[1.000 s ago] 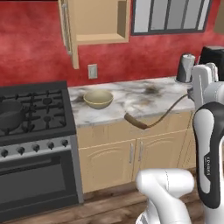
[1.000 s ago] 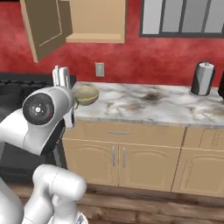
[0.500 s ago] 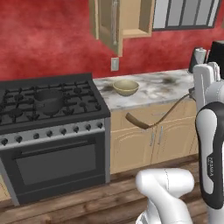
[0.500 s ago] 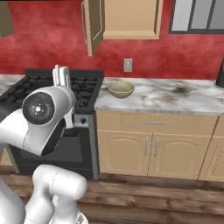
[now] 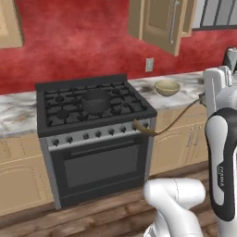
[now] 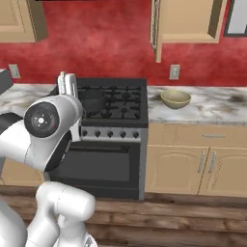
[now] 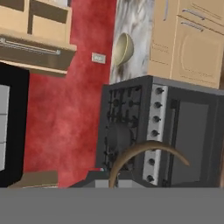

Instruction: Open the cabinet and move the ladle to the pot. Then close the cabinet.

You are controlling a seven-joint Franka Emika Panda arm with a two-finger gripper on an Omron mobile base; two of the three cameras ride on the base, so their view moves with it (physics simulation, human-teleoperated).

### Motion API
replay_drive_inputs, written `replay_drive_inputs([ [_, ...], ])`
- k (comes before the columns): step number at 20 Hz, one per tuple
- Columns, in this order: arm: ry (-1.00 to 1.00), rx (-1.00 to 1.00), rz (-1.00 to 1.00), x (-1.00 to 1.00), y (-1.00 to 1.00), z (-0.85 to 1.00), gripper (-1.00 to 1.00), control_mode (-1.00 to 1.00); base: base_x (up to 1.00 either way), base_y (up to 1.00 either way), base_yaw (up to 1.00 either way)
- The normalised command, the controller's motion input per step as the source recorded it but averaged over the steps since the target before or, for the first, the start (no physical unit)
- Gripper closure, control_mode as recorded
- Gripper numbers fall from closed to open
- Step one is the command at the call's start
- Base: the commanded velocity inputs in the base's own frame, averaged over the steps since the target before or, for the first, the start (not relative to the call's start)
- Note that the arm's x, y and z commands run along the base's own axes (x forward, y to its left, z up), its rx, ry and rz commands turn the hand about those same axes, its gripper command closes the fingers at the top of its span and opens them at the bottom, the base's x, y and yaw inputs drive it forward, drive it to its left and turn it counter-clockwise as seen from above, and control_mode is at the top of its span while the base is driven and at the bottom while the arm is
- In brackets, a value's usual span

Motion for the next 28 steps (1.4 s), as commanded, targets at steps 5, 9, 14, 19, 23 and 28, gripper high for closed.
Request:
replay_drive_inputs([
  [5, 0.0, 0.0, 0.0, 0.0, 0.0, 0.0, 1.0, 1.0, 0.64, 0.76, -0.08],
  [9, 0.0, 0.0, 0.0, 0.0, 0.0, 0.0, 1.0, 1.0, 0.98, 0.27, -0.08],
  [14, 0.0, 0.0, 0.0, 0.0, 0.0, 0.0, 1.0, 1.0, 0.98, 0.15, -0.07],
  [19, 0.0, 0.0, 0.0, 0.0, 0.0, 0.0, 1.0, 1.0, 0.92, 0.17, -0.06],
  [23, 0.0, 0.0, 0.0, 0.0, 0.0, 0.0, 1.0, 1.0, 0.88, 0.01, -0.03],
  [28, 0.0, 0.0, 0.0, 0.1, 0.0, -0.03, 1.0, -1.0, 0.53, 0.0, -0.01],
])
